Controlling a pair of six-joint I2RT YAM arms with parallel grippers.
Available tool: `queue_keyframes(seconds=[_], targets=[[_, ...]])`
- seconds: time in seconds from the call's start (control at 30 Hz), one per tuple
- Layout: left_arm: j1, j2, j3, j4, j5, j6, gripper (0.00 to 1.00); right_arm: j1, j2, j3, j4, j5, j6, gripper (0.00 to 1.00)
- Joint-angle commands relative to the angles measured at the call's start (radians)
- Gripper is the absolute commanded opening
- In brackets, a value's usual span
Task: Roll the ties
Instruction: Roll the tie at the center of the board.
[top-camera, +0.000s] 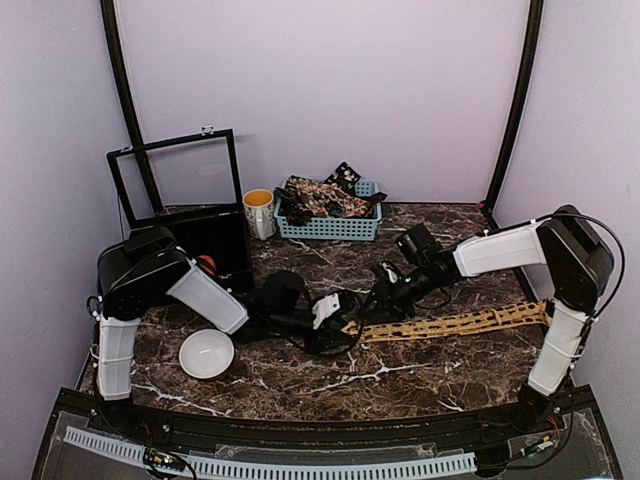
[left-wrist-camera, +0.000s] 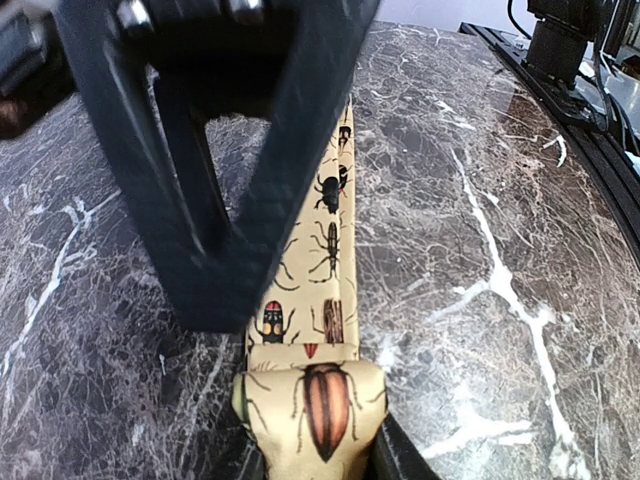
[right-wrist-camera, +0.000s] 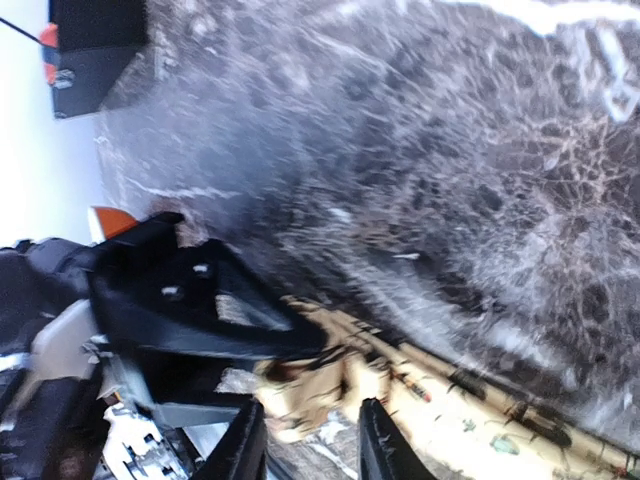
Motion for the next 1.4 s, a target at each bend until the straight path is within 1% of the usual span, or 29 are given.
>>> queue_keyframes(seconds=[0.0, 0.13, 0.33, 0.53, 0.6, 0.63, 0.67, 0.7, 0.73, 0.77, 0.83, 0.87, 1.0, 1.17, 1.37], targets=[[-0.002, 0.017, -0.027, -0.250, -0.066, 0.031, 0.32, -0.001, -0.054, -0.019, 0.039, -0.037, 0.013, 0.36], [-0.002, 0.012, -0.034, -0.252, -0.064, 0.029, 0.32, 0.021, -0.044, -0.007, 0.046, -0.063, 0.021, 0.38], [-0.002, 0.011, -0.027, -0.249, -0.064, 0.023, 0.32, 0.048, 0.000, 0.008, 0.001, -0.054, -0.003, 0.37], [-0.002, 0.010, -0.020, -0.249, -0.065, 0.020, 0.32, 0.056, 0.057, 0.044, -0.020, -0.054, -0.036, 0.30], [-0.002, 0.011, -0.018, -0.248, -0.065, 0.019, 0.33, 0.058, 0.073, 0.055, -0.024, -0.057, -0.044, 0.27], [-0.002, 0.011, -0.017, -0.248, -0.063, 0.019, 0.33, 0.058, 0.079, 0.057, -0.023, -0.055, -0.048, 0.23], [-0.002, 0.011, -0.014, -0.250, -0.059, 0.018, 0.34, 0.059, 0.086, 0.055, -0.025, -0.055, -0.051, 0.18], [-0.002, 0.009, -0.012, -0.251, -0.057, 0.016, 0.34, 0.058, 0.093, 0.054, -0.026, -0.055, -0.054, 0.09], [-0.002, 0.008, -0.011, -0.248, -0.055, 0.011, 0.35, 0.058, 0.099, 0.049, -0.028, -0.053, -0.056, 0.03], [-0.002, 0.004, -0.011, -0.239, -0.053, 0.005, 0.37, 0.057, 0.103, 0.039, -0.026, -0.051, -0.057, 0.00], [-0.002, -0.011, -0.020, -0.214, -0.050, -0.007, 0.42, 0.055, 0.107, 0.021, -0.022, -0.046, -0.054, 0.00], [-0.002, -0.024, -0.028, -0.195, -0.046, -0.011, 0.47, 0.054, 0.105, 0.012, -0.018, -0.045, -0.052, 0.00], [-0.002, -0.079, -0.059, -0.117, -0.039, -0.032, 0.61, 0.045, 0.104, -0.015, -0.011, -0.036, -0.051, 0.00], [-0.006, -0.112, -0.054, -0.068, -0.053, -0.045, 0.67, 0.038, 0.106, -0.027, 0.004, -0.037, -0.045, 0.00], [-0.020, -0.059, 0.002, -0.055, -0.041, -0.043, 0.77, 0.034, 0.104, -0.027, 0.015, -0.046, -0.038, 0.00]])
